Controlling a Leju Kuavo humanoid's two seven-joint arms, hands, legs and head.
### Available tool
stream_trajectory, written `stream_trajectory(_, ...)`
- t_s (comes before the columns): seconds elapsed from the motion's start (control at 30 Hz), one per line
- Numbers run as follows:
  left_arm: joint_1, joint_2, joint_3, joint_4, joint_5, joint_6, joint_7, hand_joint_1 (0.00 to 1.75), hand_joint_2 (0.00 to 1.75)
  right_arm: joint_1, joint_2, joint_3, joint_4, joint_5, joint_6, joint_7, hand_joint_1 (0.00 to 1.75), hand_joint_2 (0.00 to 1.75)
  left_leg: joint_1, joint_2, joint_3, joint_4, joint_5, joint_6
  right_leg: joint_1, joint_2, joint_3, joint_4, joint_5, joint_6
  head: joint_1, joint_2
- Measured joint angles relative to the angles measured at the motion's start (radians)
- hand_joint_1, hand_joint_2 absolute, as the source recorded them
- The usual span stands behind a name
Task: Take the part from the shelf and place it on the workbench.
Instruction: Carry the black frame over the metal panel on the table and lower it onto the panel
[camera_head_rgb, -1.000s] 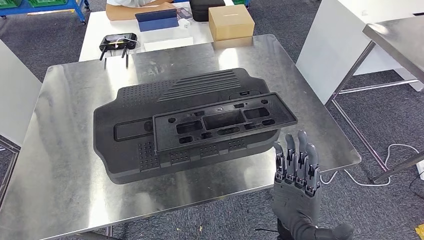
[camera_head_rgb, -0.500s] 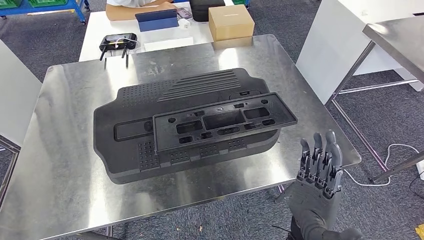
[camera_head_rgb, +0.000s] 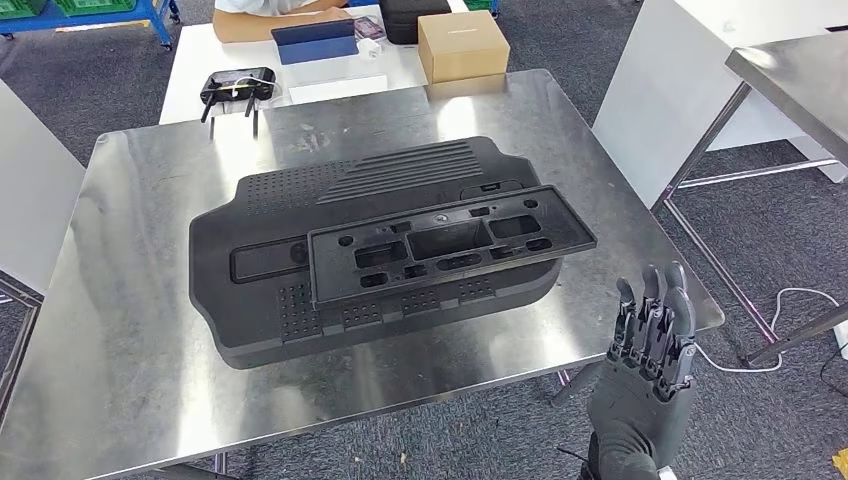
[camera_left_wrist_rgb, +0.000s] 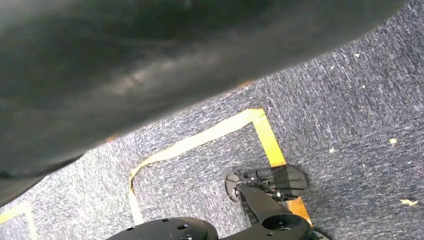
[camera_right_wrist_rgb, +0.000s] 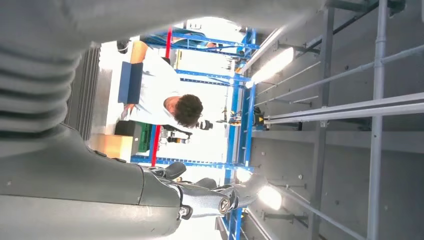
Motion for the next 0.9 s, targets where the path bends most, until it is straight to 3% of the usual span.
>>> stream_trajectory(0.17,0.0,0.001,0.001,0.0,-0.001,-0.002,0.001,0.0,0.0,-0.001,-0.007,0.009,0.0,0.002,-0.004,0.0,0.0,1.75,-0.004,0.0,0.001,0.004,-0.004,0.012,-0.003,-0.001,0.007,-0.004,0.0,0.009,0.0,0.0)
stream_trajectory(0.23,0.0,0.0,0.002,0.0,-0.002,-0.002,0.001,0.0,0.0,-0.001,-0.01,0.013,-0.002,0.005,-0.007,0.0,0.0,1.75,0.005,-0.001,0.016,-0.011,0.005,0.021,0.001,-0.003,0.006,0.003,-0.007,0.014,0.0,0.0)
stream_trajectory(0.3,0.0,-0.002,0.003,0.0,-0.004,-0.002,0.002,0.0,0.0,-0.003,-0.014,0.015,-0.003,0.007,-0.012,0.0,0.0,1.75,0.017,-0.003,0.031,-0.025,0.014,0.028,0.005,-0.004,-0.028,0.074,-0.042,0.014,0.004,0.0)
stream_trajectory(0.37,0.0,-0.002,0.005,0.0,-0.005,-0.002,0.002,0.0,0.0,-0.005,-0.018,0.016,-0.003,0.008,-0.016,0.0,0.0,1.75,0.019,-0.008,0.032,-0.026,0.015,0.03,0.001,-0.004,-0.093,0.209,-0.094,0.012,0.006,0.0)
stream_trajectory(0.4,0.0,-0.003,0.006,0.0,-0.005,-0.002,0.002,0.0,0.0,-0.005,-0.021,0.016,-0.003,0.008,-0.018,0.0,0.0,1.75,0.019,-0.012,0.031,-0.026,0.015,0.029,-0.002,-0.004,-0.12,0.261,-0.109,0.016,0.006,0.0)
stream_trajectory(0.43,0.0,-0.003,0.007,0.0,-0.006,-0.002,0.002,0.0,0.0,-0.005,-0.024,0.016,-0.003,0.007,-0.019,0.0,0.0,1.75,0.021,-0.017,0.032,-0.026,0.014,0.028,-0.006,-0.004,-0.13,0.277,-0.108,0.024,0.006,0.0)
stream_trajectory(0.47,0.001,-0.004,0.008,0.0,-0.007,-0.002,0.002,0.0,0.0,-0.005,-0.026,0.016,-0.003,0.007,-0.02,0.0,0.0,1.75,0.024,-0.024,0.033,-0.025,0.012,0.025,-0.011,-0.004,-0.118,0.25,-0.092,0.036,0.006,0.0)
stream_trajectory(0.53,0.001,-0.006,0.008,0.0,-0.008,-0.002,0.002,0.0,0.0,-0.005,-0.029,0.016,-0.003,0.006,-0.02,0.0,0.0,1.75,0.031,-0.04,0.038,-0.022,0.006,0.013,-0.023,0.008,-0.046,0.105,-0.037,0.064,0.008,0.0)
stream_trajectory(0.57,0.0,-0.006,0.008,0.0,-0.009,-0.002,0.002,0.0,0.0,-0.006,-0.03,0.017,-0.003,0.005,-0.02,0.0,0.0,1.75,0.031,-0.048,0.038,-0.02,0.002,0.004,-0.026,0.017,-0.009,0.04,-0.018,0.067,0.011,0.0)
stream_trajectory(0.63,0.001,-0.005,0.009,-0.001,-0.01,-0.001,0.002,0.0,0.0,-0.007,-0.032,0.018,-0.003,0.004,-0.021,0.0,0.0,1.75,0.029,-0.058,0.037,-0.019,-0.004,-0.012,-0.024,0.029,0.023,-0.014,-0.008,0.054,0.013,0.0)
stream_trajectory(0.7,0.001,-0.005,0.009,-0.001,-0.01,0.0,0.002,0.0,0.0,-0.008,-0.033,0.02,-0.003,0.003,-0.021,0.0,0.0,1.75,0.032,-0.062,0.038,-0.021,-0.006,-0.023,-0.019,0.022,0.026,-0.012,-0.01,0.031,0.011,0.0)
stream_trajectory(0.77,0.002,-0.005,0.009,-0.001,-0.011,0.0,0.002,0.0,0.0,-0.008,-0.033,0.022,-0.003,0.003,-0.02,0.0,0.0,1.75,0.037,-0.044,0.027,0.01,-0.026,-0.029,-0.021,0.011,0.03,-0.013,-0.013,0.014,0.01,0.0)
stream_trajectory(0.83,0.001,-0.005,0.009,-0.001,-0.011,0.0,0.002,0.0,0.0,-0.008,-0.033,0.023,-0.003,0.003,-0.02,0.0,0.0,1.75,0.036,-0.016,-0.028,0.126,-0.083,-0.031,-0.018,-0.004,0.037,-0.014,-0.018,-0.002,0.008,0.0)
stream_trajectory(0.9,0.001,-0.006,0.009,0.0,-0.012,0.0,0.002,0.0,0.0,-0.008,-0.033,0.023,-0.002,0.003,-0.02,0.0,0.0,1.75,0.036,-0.007,-0.105,0.263,-0.133,-0.03,-0.012,-0.019,0.042,-0.014,-0.023,-0.011,0.007,0.0)
